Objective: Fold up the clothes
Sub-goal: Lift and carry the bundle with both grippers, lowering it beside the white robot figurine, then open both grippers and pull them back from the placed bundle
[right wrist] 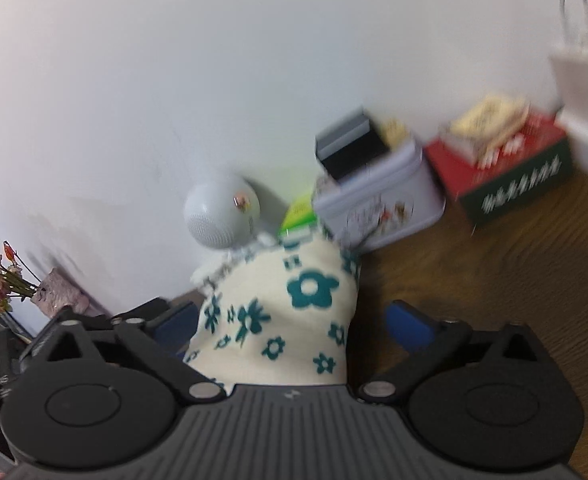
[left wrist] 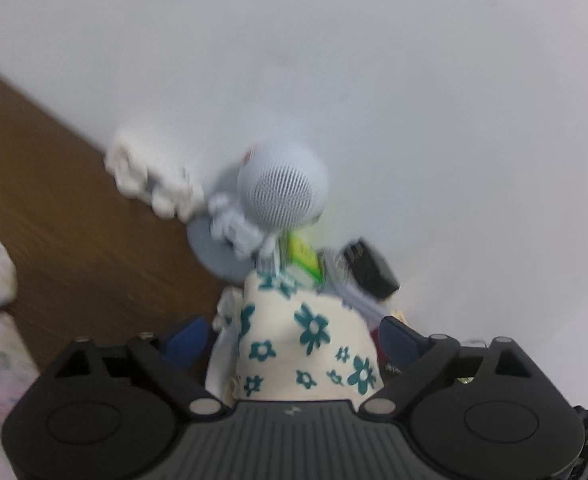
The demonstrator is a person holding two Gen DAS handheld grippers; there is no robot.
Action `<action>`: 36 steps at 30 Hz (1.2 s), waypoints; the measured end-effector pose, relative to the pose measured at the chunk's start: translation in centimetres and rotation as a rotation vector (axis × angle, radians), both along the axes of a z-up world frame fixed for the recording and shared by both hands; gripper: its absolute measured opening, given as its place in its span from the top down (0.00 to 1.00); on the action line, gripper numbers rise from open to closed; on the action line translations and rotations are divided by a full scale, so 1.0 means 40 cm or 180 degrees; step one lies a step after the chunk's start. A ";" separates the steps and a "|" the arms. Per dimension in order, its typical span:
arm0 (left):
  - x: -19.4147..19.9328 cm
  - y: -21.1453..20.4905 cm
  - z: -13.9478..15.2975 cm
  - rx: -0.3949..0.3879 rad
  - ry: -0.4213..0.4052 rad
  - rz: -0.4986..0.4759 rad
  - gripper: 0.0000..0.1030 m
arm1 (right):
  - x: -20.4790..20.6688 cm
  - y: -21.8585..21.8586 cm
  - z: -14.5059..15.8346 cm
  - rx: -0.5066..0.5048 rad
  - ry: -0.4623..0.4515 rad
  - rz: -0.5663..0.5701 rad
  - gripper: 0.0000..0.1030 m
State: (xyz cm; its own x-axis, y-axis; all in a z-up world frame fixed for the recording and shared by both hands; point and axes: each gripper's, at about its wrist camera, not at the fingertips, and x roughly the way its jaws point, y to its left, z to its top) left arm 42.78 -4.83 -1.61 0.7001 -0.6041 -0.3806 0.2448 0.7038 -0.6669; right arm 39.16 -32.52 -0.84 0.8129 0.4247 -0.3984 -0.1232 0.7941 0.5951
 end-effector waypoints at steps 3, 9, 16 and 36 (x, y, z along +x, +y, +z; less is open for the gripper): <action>-0.050 0.016 0.039 0.0221 -0.0215 0.0185 0.02 | -0.032 -0.001 0.022 -0.0099 -0.0141 -0.0067 0.00; -0.172 0.028 0.081 0.0858 -0.0554 0.0417 0.00 | -0.110 0.034 0.036 -0.0417 -0.0204 -0.0036 0.00; -0.321 0.054 0.074 0.1060 -0.0679 0.0263 0.00 | -0.254 0.075 0.052 -0.0698 -0.0352 -0.0018 0.00; -0.727 0.081 0.058 0.1524 -0.0787 0.0106 0.00 | -0.647 0.149 0.044 -0.1418 -0.0244 -0.0103 0.00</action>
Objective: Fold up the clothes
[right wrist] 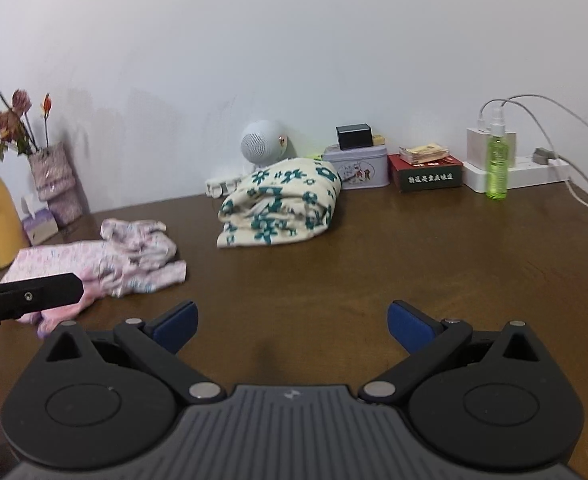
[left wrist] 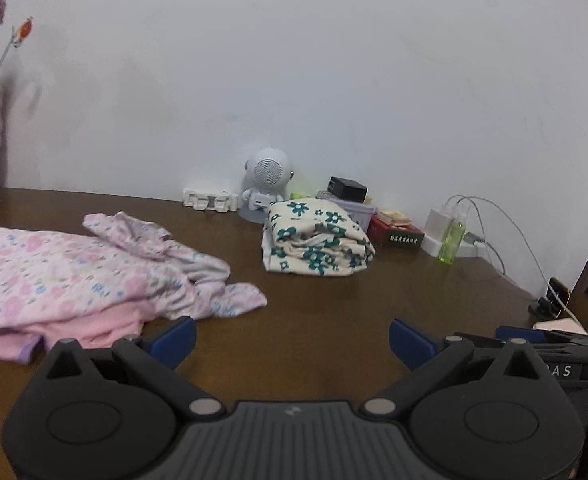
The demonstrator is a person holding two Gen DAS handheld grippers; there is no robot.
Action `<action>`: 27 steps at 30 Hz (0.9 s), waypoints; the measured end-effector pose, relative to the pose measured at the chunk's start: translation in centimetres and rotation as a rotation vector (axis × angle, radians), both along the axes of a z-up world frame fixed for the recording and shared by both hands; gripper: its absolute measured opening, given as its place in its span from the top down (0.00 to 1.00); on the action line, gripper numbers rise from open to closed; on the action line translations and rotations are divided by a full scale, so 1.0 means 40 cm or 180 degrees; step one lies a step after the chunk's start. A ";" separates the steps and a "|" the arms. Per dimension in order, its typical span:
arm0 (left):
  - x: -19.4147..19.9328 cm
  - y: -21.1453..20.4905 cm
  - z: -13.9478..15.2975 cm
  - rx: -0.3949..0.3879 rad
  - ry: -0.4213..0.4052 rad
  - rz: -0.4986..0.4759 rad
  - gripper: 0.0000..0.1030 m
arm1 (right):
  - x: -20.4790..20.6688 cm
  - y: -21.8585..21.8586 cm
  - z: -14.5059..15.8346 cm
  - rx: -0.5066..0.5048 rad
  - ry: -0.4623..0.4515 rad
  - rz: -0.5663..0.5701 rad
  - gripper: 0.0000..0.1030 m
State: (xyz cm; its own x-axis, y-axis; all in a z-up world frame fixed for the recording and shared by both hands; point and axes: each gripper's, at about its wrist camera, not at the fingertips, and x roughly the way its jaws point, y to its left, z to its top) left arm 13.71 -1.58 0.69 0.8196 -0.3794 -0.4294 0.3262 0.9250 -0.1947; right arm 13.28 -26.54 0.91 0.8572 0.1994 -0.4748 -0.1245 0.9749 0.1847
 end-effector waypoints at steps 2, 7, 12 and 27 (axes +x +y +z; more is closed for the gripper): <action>-0.025 0.009 -0.002 -0.0057 0.0057 0.0001 0.00 | -0.034 0.007 0.000 -0.0044 0.0007 0.0008 0.00; -0.090 0.035 -0.005 -0.0138 0.0151 0.0077 0.00 | -0.112 0.020 0.009 -0.0059 -0.0073 0.0025 0.00; -0.162 0.049 0.008 -0.0162 0.0054 0.0086 0.00 | -0.184 0.024 0.007 -0.0070 -0.0119 -0.0022 0.00; -0.310 0.041 -0.004 -0.0010 -0.0109 0.0128 0.00 | -0.287 0.063 -0.009 -0.0148 -0.0207 0.0156 0.00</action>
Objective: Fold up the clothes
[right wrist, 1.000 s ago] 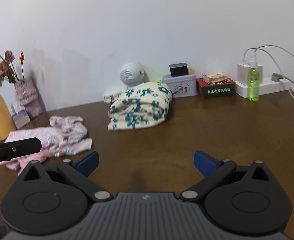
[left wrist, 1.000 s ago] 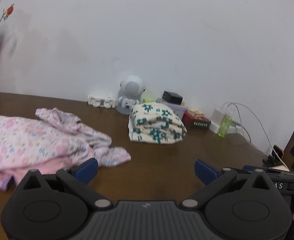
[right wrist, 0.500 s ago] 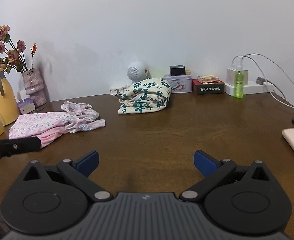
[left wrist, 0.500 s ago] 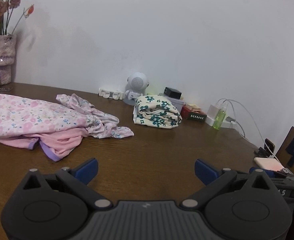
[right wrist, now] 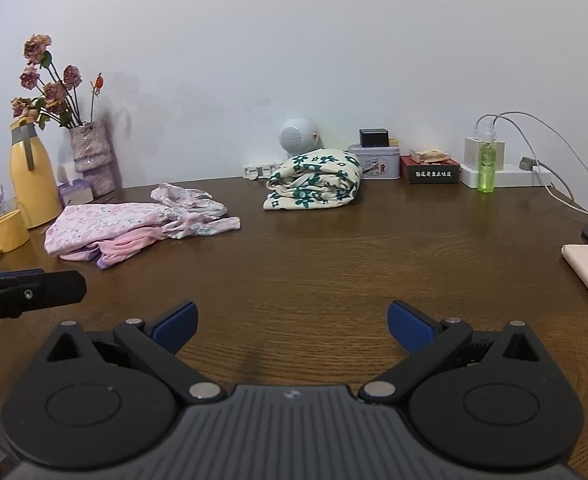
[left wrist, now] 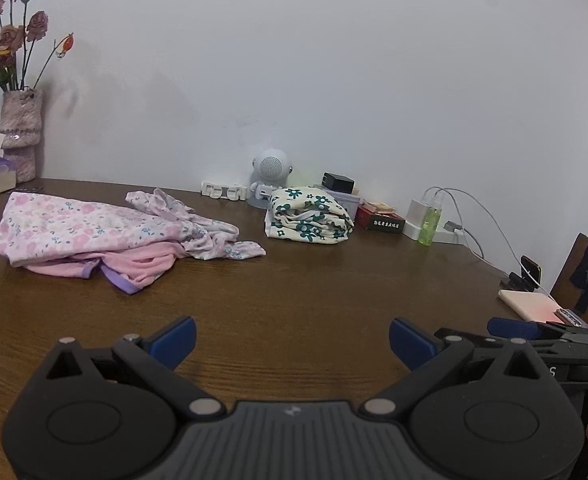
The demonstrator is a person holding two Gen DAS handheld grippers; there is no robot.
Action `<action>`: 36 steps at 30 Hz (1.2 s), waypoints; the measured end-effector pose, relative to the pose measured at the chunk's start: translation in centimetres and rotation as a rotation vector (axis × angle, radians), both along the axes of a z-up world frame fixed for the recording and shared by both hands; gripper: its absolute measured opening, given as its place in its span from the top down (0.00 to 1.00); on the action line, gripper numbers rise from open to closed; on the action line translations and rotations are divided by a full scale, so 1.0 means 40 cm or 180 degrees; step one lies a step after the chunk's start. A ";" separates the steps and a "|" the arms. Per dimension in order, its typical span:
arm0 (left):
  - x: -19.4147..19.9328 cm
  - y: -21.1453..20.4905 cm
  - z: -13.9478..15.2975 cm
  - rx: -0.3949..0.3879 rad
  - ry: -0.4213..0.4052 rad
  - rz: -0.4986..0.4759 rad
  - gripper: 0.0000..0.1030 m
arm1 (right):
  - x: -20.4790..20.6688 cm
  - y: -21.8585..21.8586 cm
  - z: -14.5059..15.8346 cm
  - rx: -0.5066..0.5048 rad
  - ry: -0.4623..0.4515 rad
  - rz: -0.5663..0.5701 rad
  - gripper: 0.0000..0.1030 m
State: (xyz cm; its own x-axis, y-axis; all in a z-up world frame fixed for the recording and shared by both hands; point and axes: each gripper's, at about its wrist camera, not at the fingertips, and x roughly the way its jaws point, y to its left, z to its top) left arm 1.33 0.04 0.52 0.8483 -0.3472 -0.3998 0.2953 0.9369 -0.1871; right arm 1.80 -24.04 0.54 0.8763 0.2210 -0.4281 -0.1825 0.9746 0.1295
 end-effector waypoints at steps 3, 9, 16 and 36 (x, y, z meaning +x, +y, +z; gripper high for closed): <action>-0.014 -0.001 -0.001 0.0021 -0.0035 0.0032 0.00 | -0.008 0.005 0.002 -0.0014 -0.0029 0.0011 0.00; -0.025 0.005 -0.002 -0.0001 -0.0077 0.0083 0.00 | -0.011 0.011 -0.003 -0.0047 -0.0008 0.0012 0.00; -0.021 0.005 -0.008 -0.0008 -0.0027 0.0073 0.00 | -0.005 0.003 -0.010 0.0056 0.0054 0.0046 0.00; -0.017 0.003 -0.019 0.0065 0.0038 0.0176 0.00 | -0.005 0.015 -0.017 0.0021 0.0115 0.0120 0.00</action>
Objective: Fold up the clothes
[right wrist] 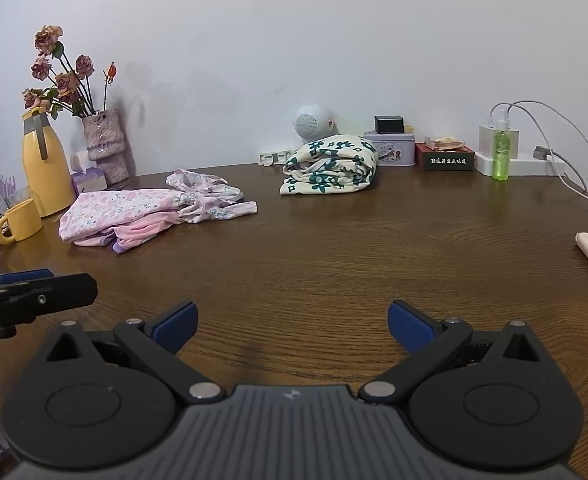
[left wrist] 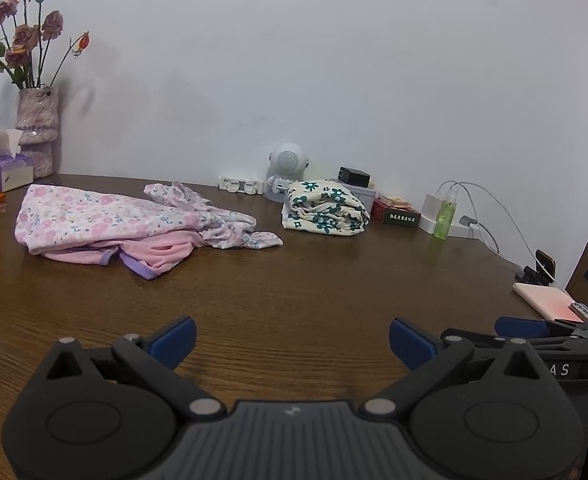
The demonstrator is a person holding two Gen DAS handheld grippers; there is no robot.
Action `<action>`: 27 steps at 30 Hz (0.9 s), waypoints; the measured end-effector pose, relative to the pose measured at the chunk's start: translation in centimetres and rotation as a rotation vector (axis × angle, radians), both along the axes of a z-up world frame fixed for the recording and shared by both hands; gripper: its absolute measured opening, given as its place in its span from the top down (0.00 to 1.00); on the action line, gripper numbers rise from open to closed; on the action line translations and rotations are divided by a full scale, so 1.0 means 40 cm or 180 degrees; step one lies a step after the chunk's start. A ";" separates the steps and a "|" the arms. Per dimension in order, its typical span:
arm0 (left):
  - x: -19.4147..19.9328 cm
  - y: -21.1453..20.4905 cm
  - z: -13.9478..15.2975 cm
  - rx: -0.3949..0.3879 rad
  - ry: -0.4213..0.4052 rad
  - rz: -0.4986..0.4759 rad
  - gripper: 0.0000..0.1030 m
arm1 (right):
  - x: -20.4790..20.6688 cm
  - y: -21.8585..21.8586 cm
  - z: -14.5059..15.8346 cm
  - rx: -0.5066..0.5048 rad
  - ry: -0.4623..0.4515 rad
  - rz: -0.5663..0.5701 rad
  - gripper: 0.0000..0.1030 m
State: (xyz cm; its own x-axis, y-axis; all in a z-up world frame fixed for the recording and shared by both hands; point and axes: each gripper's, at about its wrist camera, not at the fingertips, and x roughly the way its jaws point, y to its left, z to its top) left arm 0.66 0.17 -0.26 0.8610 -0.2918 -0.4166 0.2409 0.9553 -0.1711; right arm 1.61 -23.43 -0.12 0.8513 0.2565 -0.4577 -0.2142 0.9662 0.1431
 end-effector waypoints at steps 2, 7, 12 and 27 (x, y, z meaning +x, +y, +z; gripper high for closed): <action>0.001 0.000 -0.001 0.0002 0.0007 0.0008 0.00 | 0.000 0.001 0.000 -0.0001 0.0003 0.0003 0.00; 0.003 -0.002 -0.005 0.0015 0.0012 0.0013 0.00 | 0.001 0.002 -0.002 -0.0008 0.0016 0.0006 0.00; 0.003 -0.004 -0.005 0.0031 0.0009 0.0014 0.00 | 0.001 0.003 -0.003 -0.0011 0.0023 0.0008 0.00; 0.002 -0.008 -0.007 0.0018 0.0013 0.0011 0.00 | 0.000 0.004 -0.005 -0.0011 0.0026 0.0031 0.00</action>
State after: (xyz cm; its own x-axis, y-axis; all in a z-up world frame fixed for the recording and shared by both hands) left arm 0.73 -0.14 -0.54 0.8603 -0.2865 -0.4218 0.2370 0.9571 -0.1667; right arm 1.62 -23.26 -0.33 0.8449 0.2632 -0.4657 -0.2225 0.9646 0.1415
